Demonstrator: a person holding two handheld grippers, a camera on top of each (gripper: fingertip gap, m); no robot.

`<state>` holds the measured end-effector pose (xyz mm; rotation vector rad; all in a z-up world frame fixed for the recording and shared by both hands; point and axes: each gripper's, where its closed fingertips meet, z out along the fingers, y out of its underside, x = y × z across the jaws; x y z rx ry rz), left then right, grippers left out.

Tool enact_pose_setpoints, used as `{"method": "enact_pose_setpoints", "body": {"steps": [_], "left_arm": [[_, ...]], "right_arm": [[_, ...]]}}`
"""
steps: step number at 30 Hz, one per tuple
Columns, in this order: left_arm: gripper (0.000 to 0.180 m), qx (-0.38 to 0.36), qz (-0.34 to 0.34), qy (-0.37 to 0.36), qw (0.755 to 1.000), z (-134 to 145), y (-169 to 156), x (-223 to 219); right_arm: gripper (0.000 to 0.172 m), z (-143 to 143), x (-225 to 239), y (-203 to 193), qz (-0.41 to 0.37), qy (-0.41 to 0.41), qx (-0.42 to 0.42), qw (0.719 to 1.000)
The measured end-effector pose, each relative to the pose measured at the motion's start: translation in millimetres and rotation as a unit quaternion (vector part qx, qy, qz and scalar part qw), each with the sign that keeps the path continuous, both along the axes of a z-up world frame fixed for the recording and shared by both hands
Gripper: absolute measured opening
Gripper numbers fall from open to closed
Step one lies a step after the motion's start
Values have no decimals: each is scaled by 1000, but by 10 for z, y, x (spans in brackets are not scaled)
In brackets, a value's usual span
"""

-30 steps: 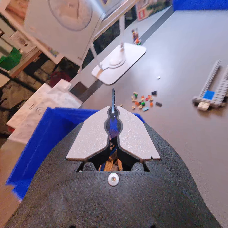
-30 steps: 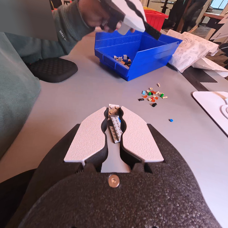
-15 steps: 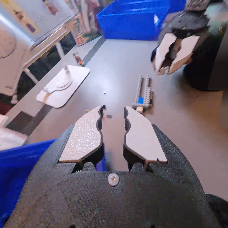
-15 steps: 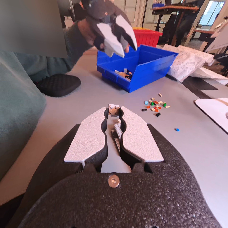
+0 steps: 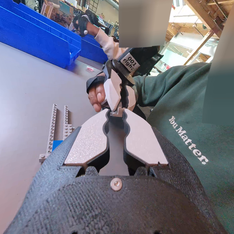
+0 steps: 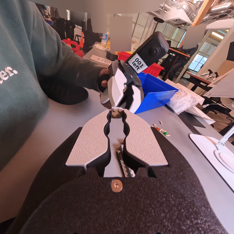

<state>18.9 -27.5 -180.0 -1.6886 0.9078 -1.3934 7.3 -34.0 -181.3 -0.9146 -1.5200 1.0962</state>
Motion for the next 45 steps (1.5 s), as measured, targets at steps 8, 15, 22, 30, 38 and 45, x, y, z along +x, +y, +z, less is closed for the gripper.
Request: {"method": "enact_pose_setpoints", "body": {"steps": [8, 15, 22, 30, 38, 45], "left_arm": [[23, 13, -5, 23, 1000, -25, -25, -11], [15, 21, -14, 71, 997, -97, -86, -56], [15, 88, 25, 116, 989, 31, -11, -221], [15, 173, 310, 392, 849, 262, 579, -2122], [48, 120, 322, 523, 780, -404, 597, -2728], [54, 189, 321, 475, 797, -141, 691, -2369]], "right_arm": [[16, -27, -24, -14, -20, 2, 56, 998], [11, -9, -35, -45, -54, 21, 159, 986], [22, 30, -20, 58, -74, 18, 137, 988], [29, -114, 106, 469, -102, -44, 69, 991], [33, -295, 156, 731, -123, -96, 23, 987], [34, -329, 220, 891, -144, -113, 10, 983]]}}
